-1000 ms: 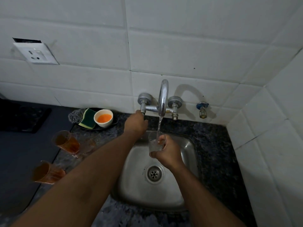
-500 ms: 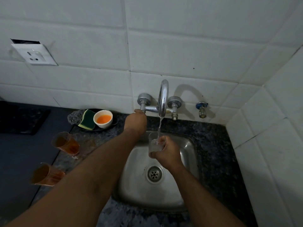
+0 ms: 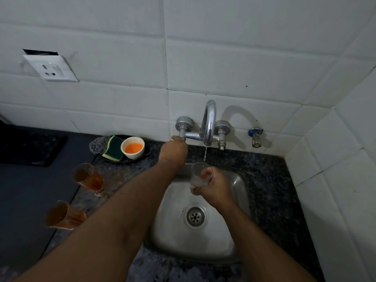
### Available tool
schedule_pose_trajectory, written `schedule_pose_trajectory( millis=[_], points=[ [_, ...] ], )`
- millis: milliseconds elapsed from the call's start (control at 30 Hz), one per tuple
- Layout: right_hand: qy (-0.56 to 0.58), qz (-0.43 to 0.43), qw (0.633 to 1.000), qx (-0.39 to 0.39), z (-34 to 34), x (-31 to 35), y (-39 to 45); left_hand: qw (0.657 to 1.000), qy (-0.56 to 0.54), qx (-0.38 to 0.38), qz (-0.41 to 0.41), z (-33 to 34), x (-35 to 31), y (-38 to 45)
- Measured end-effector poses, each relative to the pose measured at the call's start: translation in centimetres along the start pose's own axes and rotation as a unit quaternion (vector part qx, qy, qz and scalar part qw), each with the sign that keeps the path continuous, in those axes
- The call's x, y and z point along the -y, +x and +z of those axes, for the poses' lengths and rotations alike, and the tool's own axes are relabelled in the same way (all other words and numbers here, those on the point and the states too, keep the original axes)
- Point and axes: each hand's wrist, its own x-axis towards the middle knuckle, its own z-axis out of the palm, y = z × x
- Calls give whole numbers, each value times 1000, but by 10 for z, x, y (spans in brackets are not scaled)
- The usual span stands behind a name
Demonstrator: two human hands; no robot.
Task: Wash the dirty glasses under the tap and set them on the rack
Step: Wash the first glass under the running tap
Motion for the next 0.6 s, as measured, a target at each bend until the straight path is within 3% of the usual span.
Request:
schedule_pose_trajectory(
  millis=[100, 167, 433, 500, 533, 600],
  points=[
    [7, 6, 1000, -28, 0, 1, 2, 1000, -4, 5, 8, 2, 0, 1],
    [-10, 8, 1000, -7, 2, 3, 1, 999, -31, 11, 3, 1, 0, 0],
    [-187, 39, 980, 51, 3, -6, -21, 955, -290, 45, -53, 20, 11, -16],
    [-229, 45, 970, 64, 2, -3, -26, 913, -386, 80, -106, 37, 14, -32],
    [-243, 51, 966, 66, 2, 0, -28, 868, -460, 122, -140, 45, 14, -43],
    [-273, 55, 958, 65, 2, 6, -31, 742, -592, 243, -200, 56, 14, -63]
  ],
)
